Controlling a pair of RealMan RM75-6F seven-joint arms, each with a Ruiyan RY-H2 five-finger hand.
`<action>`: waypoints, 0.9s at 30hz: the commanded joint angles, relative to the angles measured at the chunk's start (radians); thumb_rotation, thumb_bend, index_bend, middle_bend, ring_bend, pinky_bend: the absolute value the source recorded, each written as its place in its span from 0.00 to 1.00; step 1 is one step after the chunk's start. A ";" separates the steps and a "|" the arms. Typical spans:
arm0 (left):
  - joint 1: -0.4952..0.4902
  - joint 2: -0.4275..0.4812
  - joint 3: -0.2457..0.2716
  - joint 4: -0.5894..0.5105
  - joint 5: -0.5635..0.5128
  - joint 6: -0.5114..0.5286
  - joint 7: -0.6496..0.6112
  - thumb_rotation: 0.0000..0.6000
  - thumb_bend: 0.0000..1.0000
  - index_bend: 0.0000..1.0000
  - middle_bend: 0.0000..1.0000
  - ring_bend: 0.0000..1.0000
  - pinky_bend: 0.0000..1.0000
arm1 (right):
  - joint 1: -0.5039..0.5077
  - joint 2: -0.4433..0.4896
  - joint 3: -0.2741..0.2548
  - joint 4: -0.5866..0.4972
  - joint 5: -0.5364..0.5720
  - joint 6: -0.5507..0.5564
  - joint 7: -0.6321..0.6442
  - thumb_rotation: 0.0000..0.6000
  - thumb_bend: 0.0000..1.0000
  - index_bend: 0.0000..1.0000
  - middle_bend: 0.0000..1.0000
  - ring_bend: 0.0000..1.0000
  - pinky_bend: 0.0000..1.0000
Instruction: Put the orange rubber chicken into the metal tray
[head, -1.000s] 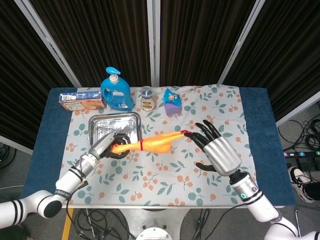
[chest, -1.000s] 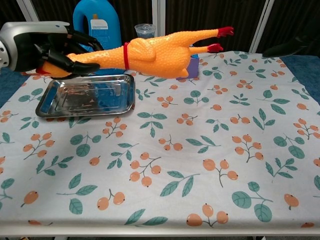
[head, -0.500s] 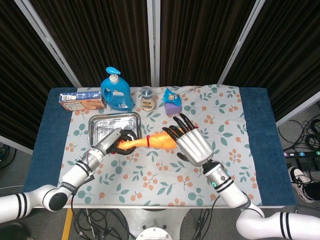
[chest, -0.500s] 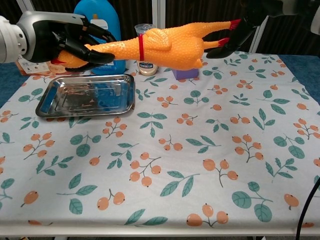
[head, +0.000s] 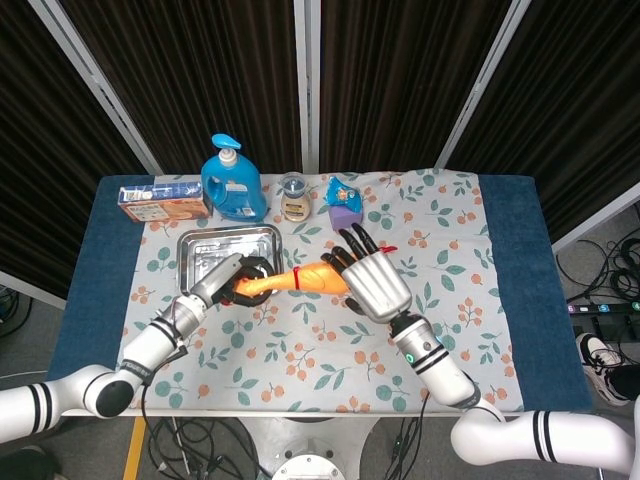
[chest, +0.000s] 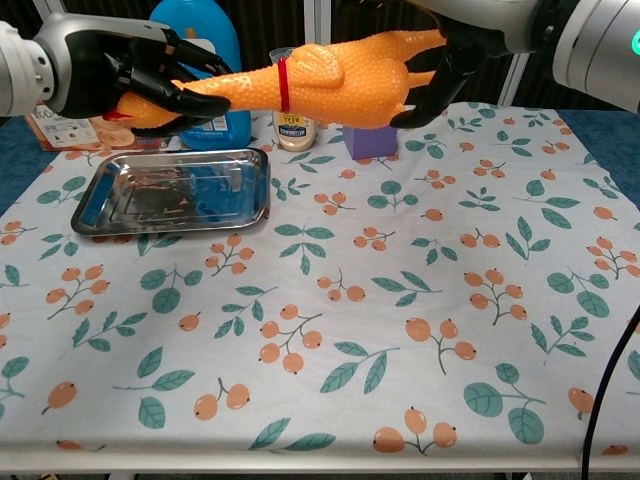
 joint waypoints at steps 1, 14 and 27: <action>-0.001 0.003 -0.002 -0.002 -0.004 -0.001 0.001 1.00 0.77 0.80 0.83 0.78 0.93 | 0.013 -0.010 -0.002 0.007 0.015 0.002 -0.007 1.00 0.10 0.25 0.29 0.07 0.02; 0.009 0.022 -0.001 -0.017 0.010 -0.006 -0.011 1.00 0.77 0.80 0.83 0.78 0.93 | 0.065 -0.055 0.002 0.043 0.072 0.021 -0.009 1.00 0.38 0.47 0.47 0.20 0.04; 0.015 0.002 0.015 0.002 0.021 0.035 0.028 1.00 0.77 0.80 0.83 0.78 0.93 | 0.084 -0.079 -0.035 0.054 0.056 0.036 0.004 1.00 0.71 0.97 0.91 0.63 0.16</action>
